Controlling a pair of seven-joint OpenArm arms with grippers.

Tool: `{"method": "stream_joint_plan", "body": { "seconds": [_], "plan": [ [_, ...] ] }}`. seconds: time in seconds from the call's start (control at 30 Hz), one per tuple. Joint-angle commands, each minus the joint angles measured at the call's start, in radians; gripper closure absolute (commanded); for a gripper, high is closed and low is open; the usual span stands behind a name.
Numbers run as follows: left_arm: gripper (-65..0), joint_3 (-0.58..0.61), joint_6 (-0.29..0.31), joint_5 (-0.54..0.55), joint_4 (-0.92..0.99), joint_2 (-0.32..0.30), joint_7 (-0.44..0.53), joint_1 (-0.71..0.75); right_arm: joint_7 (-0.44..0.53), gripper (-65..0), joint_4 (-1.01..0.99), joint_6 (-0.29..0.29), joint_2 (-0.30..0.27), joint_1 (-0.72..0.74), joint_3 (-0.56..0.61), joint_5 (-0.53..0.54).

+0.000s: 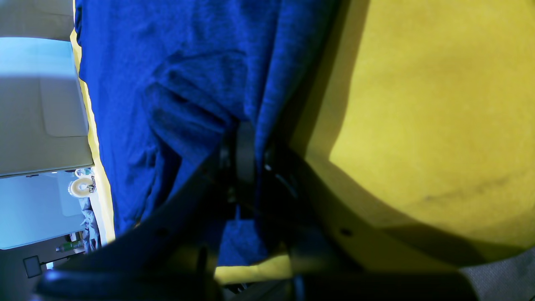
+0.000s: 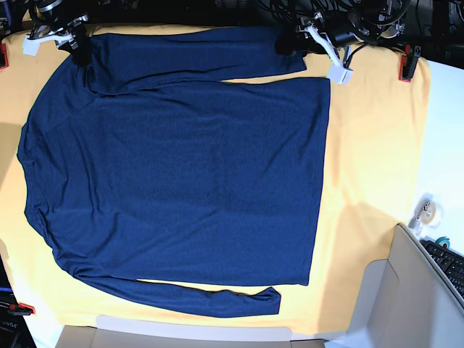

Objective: Fold the T-shirt properly
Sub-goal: 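Grasp the shoulder corners with both grippers and pull them outward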

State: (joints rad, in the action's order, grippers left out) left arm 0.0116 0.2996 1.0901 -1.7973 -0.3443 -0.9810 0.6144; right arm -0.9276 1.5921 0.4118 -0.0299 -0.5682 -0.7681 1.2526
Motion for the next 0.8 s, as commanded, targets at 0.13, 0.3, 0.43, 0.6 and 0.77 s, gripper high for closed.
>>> {"method": "stream_joint_plan", "body": {
  "seconds": [0.13, 0.3, 0.43, 0.6, 0.77],
  "plan": [
    [0.0, 0.004, -0.006, -0.015, -0.005, -0.006, -0.036, -0.015, -0.011, -0.6, 0.009, -0.004, -0.008, -0.011, -0.003, -0.015],
    [0.0, 0.024, -0.001, -0.006, -0.020, -0.011, -0.036, -0.021, -0.011, 0.0, 0.011, -0.004, -0.011, -0.013, -0.003, -0.017],
    [0.0, 0.018, 0.118, -0.006, -0.103, -0.011, -0.036, -0.020, -0.011, 0.0, 0.014, -0.004, -0.011, -0.014, -0.003, -0.017],
    [0.0, 0.014, 0.192, -0.006, -0.190, -0.012, -0.077, -0.024, -0.046, 0.0, 0.063, -0.004, -0.011, -0.008, -0.012, -0.017],
    [0.0, 0.014, 0.198, 0.012, -0.247, -0.011, -0.083, -0.084, -0.052, 0.0, 0.185, -0.004, -0.011, 0.015, -0.012, -0.017]
  ]
}}
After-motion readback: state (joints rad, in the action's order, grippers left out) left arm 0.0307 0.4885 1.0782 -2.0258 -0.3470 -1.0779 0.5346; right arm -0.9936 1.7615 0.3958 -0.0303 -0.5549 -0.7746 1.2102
